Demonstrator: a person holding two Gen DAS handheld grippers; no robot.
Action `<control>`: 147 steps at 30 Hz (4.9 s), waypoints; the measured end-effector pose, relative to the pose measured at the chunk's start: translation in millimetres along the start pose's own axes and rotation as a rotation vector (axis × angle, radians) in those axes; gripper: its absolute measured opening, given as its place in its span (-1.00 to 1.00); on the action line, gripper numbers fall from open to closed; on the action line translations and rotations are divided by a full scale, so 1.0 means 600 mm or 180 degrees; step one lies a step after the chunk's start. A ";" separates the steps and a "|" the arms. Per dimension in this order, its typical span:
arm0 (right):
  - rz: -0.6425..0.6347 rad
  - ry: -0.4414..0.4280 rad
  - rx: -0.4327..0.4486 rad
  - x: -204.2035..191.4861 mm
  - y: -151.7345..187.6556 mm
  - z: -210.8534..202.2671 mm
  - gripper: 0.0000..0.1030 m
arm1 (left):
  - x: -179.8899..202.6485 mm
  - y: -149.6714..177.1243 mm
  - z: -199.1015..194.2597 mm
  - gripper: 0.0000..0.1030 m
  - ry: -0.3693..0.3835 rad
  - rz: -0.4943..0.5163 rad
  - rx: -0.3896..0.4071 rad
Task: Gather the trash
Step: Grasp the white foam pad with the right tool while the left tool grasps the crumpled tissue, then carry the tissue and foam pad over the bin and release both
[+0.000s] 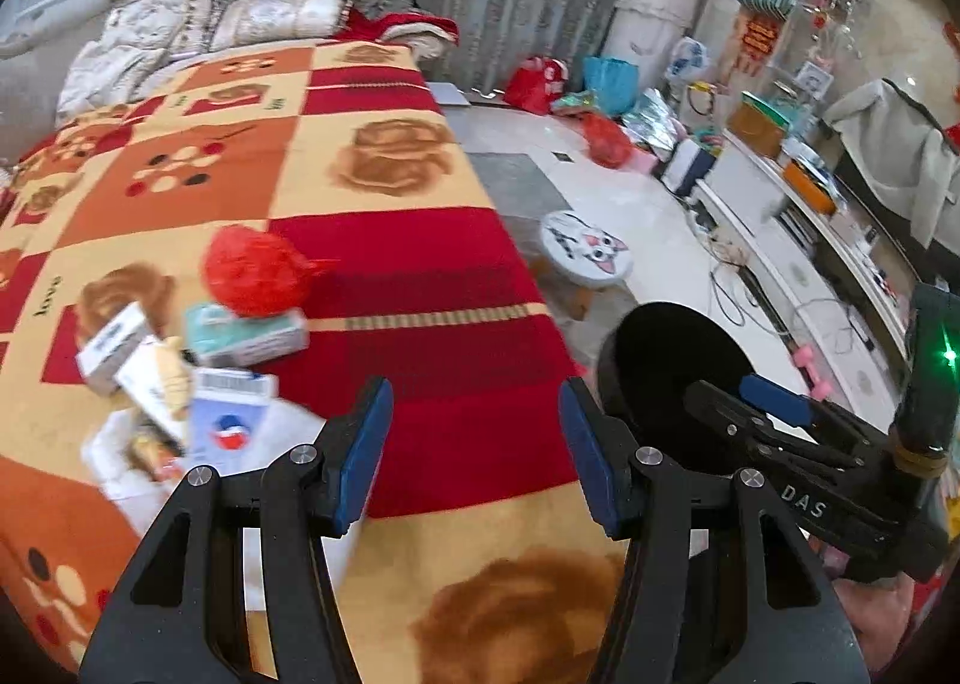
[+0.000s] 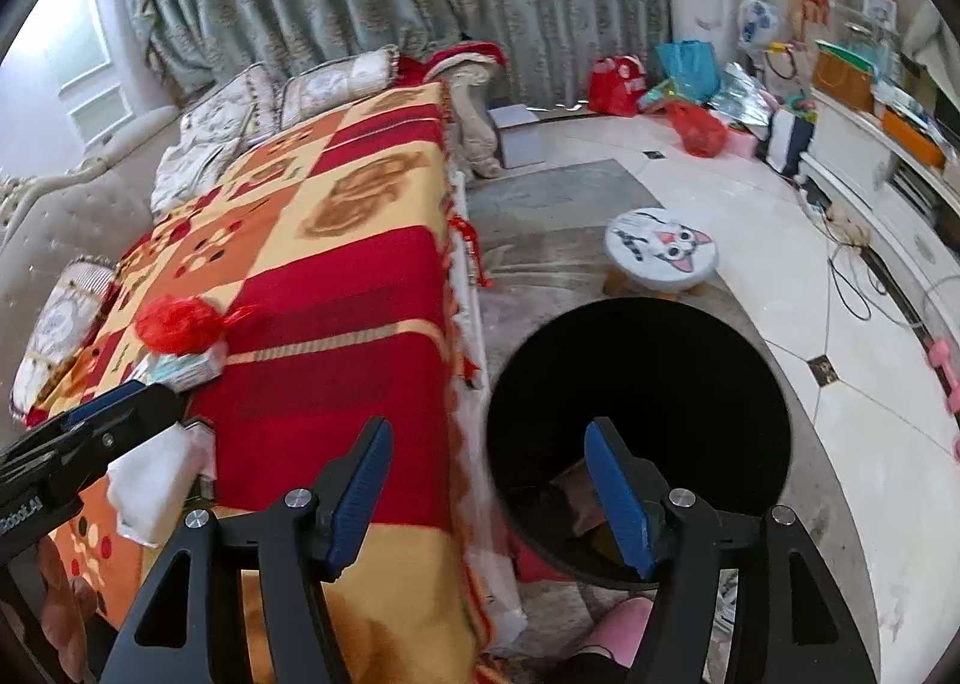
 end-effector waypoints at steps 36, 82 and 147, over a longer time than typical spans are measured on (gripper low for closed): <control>-0.0347 -0.1031 -0.0664 -0.338 0.062 0.071 0.52 | -0.351 0.099 -0.118 0.09 -0.0976 -0.0722 0.0037; -0.0522 -0.0622 -0.0175 -0.214 0.022 0.014 0.26 | -0.241 0.028 -0.116 -0.44 -0.0135 -0.0556 0.0103; 0.0423 0.0275 -0.0223 0.137 0.009 0.025 0.52 | 0.105 -0.024 0.098 0.22 0.0359 -0.0004 -0.0214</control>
Point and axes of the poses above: each gripper's, at about its wrist camera, not at the fingertips, and z roughly the way its jaws point, x to its right, y to its underside, the point moved 5 cm from there along z, roughly the way its jaws point, and after that the axes turned 3 degrees about y, right-handed, at the moved point
